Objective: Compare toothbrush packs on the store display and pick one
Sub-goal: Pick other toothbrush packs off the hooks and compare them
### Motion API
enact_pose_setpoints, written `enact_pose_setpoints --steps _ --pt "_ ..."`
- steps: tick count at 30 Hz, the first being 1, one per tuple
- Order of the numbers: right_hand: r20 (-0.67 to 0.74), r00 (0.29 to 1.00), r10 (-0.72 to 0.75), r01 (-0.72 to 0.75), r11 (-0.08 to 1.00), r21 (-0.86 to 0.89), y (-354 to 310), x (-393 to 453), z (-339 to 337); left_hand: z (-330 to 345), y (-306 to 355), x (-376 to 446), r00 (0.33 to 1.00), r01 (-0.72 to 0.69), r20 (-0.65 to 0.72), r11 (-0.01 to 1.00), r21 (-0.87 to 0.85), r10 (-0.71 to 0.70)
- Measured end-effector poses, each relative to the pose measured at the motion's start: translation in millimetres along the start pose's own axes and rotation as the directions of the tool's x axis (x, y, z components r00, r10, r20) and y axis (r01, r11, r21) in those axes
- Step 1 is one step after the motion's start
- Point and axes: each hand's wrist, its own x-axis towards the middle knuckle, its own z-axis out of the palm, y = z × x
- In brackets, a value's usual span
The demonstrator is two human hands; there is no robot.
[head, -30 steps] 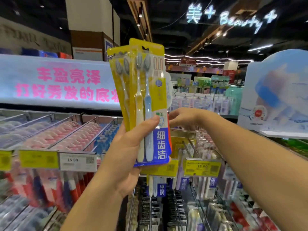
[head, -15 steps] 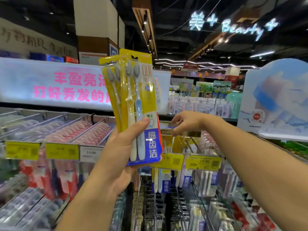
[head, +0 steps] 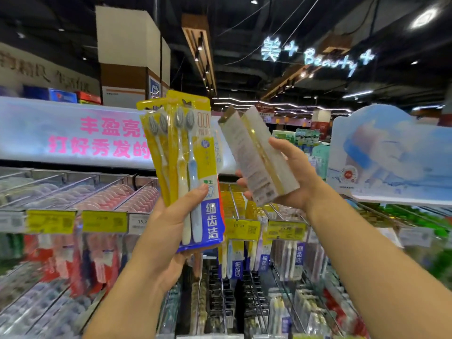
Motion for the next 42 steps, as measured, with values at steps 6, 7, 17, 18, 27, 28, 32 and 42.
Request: enact_pose_setpoints --steps 6,7,17,18,27,28,32,42 --pt "0.131 0.977 -0.166 0.091 0.888 0.450 63.1 -51.0 50.2 -25.4 2.0 -35.9 0.999 -0.034 0.009 0.999 -0.002 0.034" --pt "0.150 0.970 -0.190 0.090 0.860 0.503 77.4 -58.7 58.4 -30.6 0.0 -42.5 0.999 -0.039 0.009 0.999 -0.006 0.039" --pt "-0.227 0.973 -0.044 0.136 0.902 0.410 193.4 -142.8 180.9 -83.3 -35.0 -143.3 0.998 0.066 0.013 0.998 -0.003 -0.066" --pt "-0.257 0.965 -0.040 0.134 0.923 0.361 201.4 -151.2 189.9 -90.3 -39.7 -153.7 0.996 0.091 0.003 0.996 0.005 -0.091" --pt "-0.438 0.896 -0.072 0.070 0.997 -0.020 232.6 -219.0 246.8 -122.0 -61.6 -234.0 0.959 0.273 0.084 0.962 -0.015 -0.270" --pt "-0.461 0.880 -0.118 0.101 0.993 -0.062 236.5 -224.6 248.3 -120.6 -59.8 -240.9 0.955 0.279 0.104 0.960 -0.004 -0.277" --pt "-0.501 0.848 -0.173 0.146 0.985 -0.093 247.9 -246.8 253.8 -113.2 -61.0 -262.1 0.948 0.269 0.156 0.961 0.069 -0.277" --pt "-0.513 0.851 -0.114 0.186 0.978 0.090 253.2 -338.4 233.4 -48.6 -85.5 -332.4 0.980 0.061 0.166 0.964 0.260 -0.107"
